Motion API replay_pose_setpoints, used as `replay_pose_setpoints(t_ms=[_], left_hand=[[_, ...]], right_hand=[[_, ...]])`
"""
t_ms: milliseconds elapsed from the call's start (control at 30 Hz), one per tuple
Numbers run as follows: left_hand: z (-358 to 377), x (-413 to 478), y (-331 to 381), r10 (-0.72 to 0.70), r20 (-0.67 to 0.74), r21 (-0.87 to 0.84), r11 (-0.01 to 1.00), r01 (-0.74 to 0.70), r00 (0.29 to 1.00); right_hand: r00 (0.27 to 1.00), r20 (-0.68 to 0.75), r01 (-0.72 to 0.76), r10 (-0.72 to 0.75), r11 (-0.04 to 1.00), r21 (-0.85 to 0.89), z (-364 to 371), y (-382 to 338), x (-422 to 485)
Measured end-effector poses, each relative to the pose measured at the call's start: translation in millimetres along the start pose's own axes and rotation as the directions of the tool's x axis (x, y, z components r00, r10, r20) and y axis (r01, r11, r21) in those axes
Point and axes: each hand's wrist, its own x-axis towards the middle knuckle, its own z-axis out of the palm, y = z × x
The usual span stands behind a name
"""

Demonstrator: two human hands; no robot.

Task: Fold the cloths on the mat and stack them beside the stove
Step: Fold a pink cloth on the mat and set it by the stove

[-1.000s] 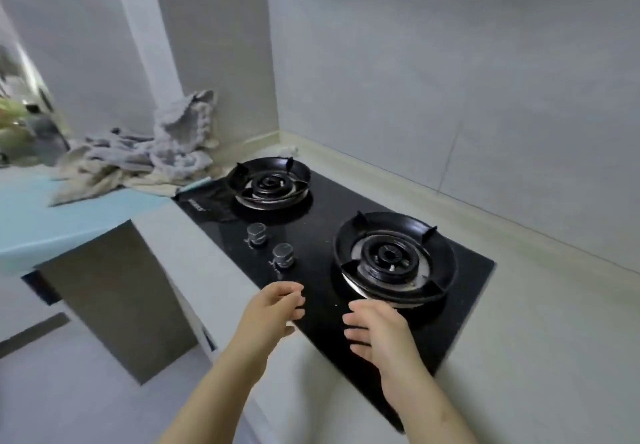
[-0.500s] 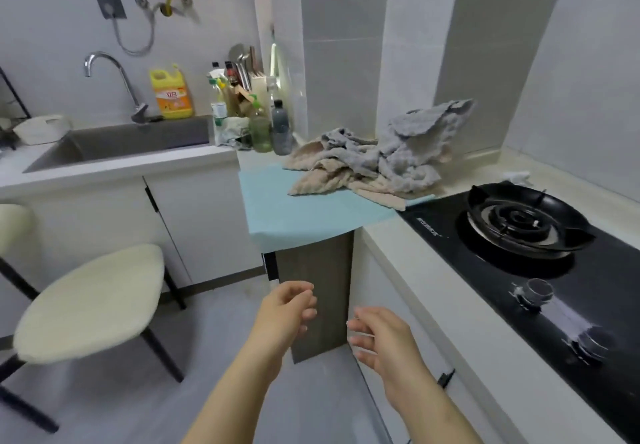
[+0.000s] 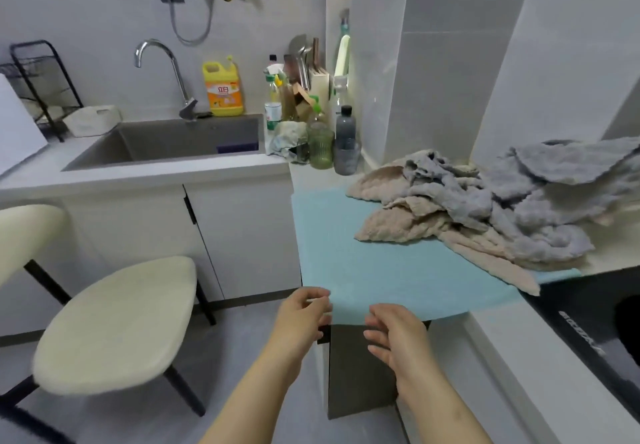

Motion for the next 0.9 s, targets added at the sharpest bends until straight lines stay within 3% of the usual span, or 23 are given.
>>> replay_pose_setpoints(t_ms=[233,433,567,667,833,900], left_hand=[[26.4,126.7,49.6,0.015,0.104,0.092,0.995,-0.025,0.994],[55.6,222.7,77.0,0.057,0.267,0.186,0.976,-0.11,0.962],[71.5,273.8,85.1,0.148,0.521,0.311,0.884,-0.349,0.841],[75.8,307.8,87.2,0.104,0.664,0.322,0.854,-0.409,0.74],[76.7,363.9,88.7,0.051,0.822,0.338,0.758,-0.557,0.568],[78.3,376.9,89.5,0.095,0.826,0.352,0.684,-0.639,0.556]], right_hand=[[0.983,-0.179,0.049,-0.048,0.999,0.005,24.2,-55.3,119.4],[0.882,-0.451,0.152,-0.135,0.988,0.001,26.3,-82.1,188.1],[0.817,-0.55,0.173,-0.173,0.984,-0.052,33.4,-87.4,222.2],[0.758,-0.642,0.063,-0.114,0.993,-0.102,49.4,-83.8,250.0],[0.605,-0.796,-0.045,-0.031,0.996,-0.073,78.1,-80.7,260.0],[0.578,-0.815,-0.042,-0.032,0.997,-0.069,86.7,-81.5,256.2]])
